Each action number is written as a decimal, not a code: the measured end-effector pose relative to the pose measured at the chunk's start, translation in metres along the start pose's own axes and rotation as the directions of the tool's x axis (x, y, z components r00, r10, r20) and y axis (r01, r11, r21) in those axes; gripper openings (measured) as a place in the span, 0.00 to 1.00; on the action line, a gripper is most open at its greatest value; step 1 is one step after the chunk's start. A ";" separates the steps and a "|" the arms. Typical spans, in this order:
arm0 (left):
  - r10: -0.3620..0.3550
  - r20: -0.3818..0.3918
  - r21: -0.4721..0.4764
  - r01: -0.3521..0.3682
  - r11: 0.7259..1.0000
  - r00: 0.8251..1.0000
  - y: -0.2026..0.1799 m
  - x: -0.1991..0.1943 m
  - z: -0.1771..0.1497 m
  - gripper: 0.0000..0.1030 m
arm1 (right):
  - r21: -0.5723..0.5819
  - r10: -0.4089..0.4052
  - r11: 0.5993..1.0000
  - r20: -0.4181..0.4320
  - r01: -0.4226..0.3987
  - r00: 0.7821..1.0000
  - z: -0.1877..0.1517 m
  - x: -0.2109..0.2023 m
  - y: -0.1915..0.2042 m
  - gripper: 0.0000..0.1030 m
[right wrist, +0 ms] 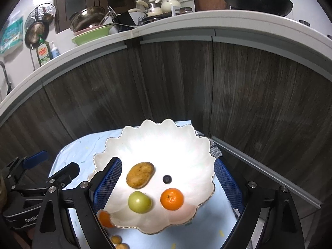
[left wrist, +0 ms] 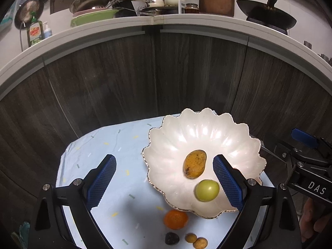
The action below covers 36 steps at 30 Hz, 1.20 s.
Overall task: Organize fruits
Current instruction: 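Withdraw both grippers from the bowl toward the remaining fruits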
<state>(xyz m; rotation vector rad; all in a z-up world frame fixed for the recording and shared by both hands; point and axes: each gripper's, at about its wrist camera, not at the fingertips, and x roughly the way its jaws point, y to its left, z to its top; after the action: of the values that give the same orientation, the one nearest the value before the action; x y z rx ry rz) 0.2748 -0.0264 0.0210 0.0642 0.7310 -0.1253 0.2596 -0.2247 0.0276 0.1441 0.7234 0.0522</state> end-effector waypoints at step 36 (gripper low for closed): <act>0.064 0.021 -0.059 -0.062 0.996 0.998 0.031 -0.081 -0.069 0.93 | -0.045 -0.007 0.999 0.027 0.008 1.000 -0.054 -0.067 0.038 0.88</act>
<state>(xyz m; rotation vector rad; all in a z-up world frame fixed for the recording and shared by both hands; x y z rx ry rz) 0.1739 0.0183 0.0244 0.0296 0.7091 -0.0442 0.1734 -0.1872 0.0375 0.0989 0.6959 0.0592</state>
